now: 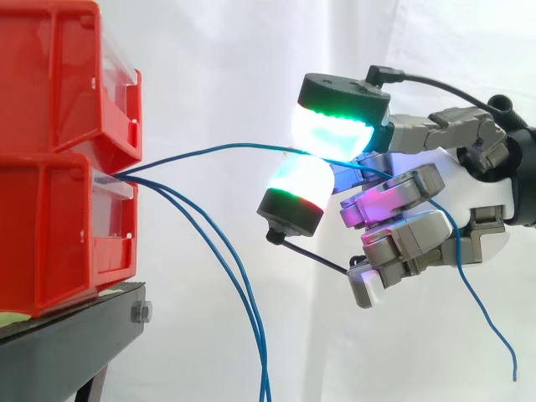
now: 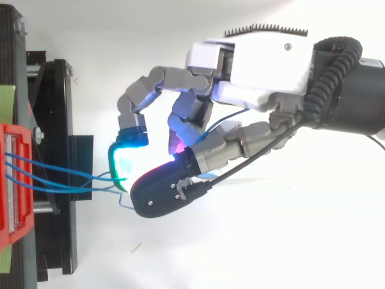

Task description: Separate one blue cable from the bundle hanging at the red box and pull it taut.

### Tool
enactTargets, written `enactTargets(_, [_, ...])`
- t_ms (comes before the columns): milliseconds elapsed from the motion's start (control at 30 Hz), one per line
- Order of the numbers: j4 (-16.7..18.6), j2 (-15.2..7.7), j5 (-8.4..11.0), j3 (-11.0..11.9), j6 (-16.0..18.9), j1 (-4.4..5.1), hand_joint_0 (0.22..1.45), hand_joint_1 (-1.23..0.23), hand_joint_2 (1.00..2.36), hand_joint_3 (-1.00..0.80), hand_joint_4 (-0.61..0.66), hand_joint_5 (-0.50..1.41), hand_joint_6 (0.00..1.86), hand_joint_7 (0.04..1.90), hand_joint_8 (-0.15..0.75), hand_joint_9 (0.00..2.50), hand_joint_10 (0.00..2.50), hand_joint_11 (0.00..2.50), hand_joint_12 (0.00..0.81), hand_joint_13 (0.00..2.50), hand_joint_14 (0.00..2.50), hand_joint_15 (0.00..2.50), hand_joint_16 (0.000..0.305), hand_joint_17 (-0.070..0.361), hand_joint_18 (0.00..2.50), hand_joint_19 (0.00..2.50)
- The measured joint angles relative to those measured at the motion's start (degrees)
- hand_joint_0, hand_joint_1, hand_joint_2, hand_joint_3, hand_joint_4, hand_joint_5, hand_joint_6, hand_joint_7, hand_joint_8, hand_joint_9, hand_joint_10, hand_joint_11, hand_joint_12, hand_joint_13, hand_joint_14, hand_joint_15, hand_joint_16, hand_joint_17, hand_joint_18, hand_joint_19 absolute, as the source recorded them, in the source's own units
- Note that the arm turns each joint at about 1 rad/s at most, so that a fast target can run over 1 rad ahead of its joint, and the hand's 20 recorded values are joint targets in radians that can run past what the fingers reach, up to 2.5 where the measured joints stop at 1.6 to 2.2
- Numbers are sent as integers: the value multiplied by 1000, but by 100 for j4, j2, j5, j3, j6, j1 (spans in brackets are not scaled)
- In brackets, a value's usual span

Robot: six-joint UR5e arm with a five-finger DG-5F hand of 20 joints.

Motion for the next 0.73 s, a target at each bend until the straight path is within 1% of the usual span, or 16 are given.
enactTargets(733, [0, 1, 0, 0, 0, 0, 696, -781, 1018, -182, -107, -176, 949, 1142, 290, 1117, 1360, 1475, 326, 1420, 4, 1656, 45, 101, 900, 767])
